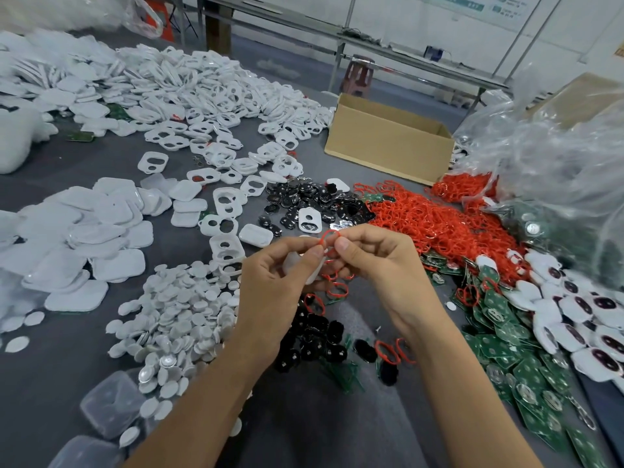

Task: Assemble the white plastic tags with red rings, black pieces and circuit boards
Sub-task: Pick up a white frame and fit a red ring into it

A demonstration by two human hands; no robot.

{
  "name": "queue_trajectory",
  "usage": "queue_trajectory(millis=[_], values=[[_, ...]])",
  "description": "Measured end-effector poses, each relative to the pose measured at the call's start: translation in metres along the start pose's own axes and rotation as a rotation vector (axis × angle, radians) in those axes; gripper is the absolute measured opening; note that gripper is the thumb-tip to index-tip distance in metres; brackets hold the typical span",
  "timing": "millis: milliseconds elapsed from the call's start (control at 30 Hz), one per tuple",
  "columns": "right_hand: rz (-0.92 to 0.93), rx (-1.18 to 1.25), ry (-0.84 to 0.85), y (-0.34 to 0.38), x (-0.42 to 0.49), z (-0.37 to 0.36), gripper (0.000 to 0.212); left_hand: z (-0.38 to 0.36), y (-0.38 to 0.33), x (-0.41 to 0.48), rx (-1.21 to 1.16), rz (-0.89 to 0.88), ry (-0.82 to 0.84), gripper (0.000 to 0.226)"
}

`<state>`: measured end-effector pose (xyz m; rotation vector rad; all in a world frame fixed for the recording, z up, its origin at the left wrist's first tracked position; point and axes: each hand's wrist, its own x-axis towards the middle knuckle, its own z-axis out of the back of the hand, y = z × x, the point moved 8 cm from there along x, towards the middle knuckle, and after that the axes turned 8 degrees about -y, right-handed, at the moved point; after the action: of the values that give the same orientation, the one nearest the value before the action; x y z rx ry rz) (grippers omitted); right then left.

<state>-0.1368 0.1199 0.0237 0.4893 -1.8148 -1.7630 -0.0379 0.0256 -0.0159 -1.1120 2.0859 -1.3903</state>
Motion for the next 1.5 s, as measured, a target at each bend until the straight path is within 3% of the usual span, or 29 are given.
queue_trajectory(millis=[200,300,433,600,700,833,1500], values=[[-0.018,0.006,0.026,-0.003,0.000,0.000,0.010,-0.001,-0.004,-0.001,0.029,-0.076,-0.005,0.009],[0.042,0.012,-0.041,0.002,0.002,0.006,0.007,-0.001,-0.001,0.001,0.041,-0.064,-0.005,0.013],[0.308,-0.329,-0.231,0.022,-0.002,0.016,0.014,0.002,0.008,0.004,-0.034,0.018,-0.027,0.020],[0.590,-0.636,-0.235,0.037,-0.021,-0.016,0.018,0.000,0.009,0.004,-0.077,0.034,-0.019,0.037],[0.663,-0.782,-0.270,0.037,-0.026,-0.023,0.031,-0.002,0.016,0.005,-0.132,0.127,-0.006,0.037],[0.730,-0.807,-0.277,0.041,-0.027,-0.021,0.025,-0.005,0.017,0.004,-0.144,0.176,0.068,0.032],[0.714,-0.793,-0.262,0.034,-0.024,-0.017,0.023,-0.009,0.017,-0.001,0.029,0.096,0.113,0.033]])
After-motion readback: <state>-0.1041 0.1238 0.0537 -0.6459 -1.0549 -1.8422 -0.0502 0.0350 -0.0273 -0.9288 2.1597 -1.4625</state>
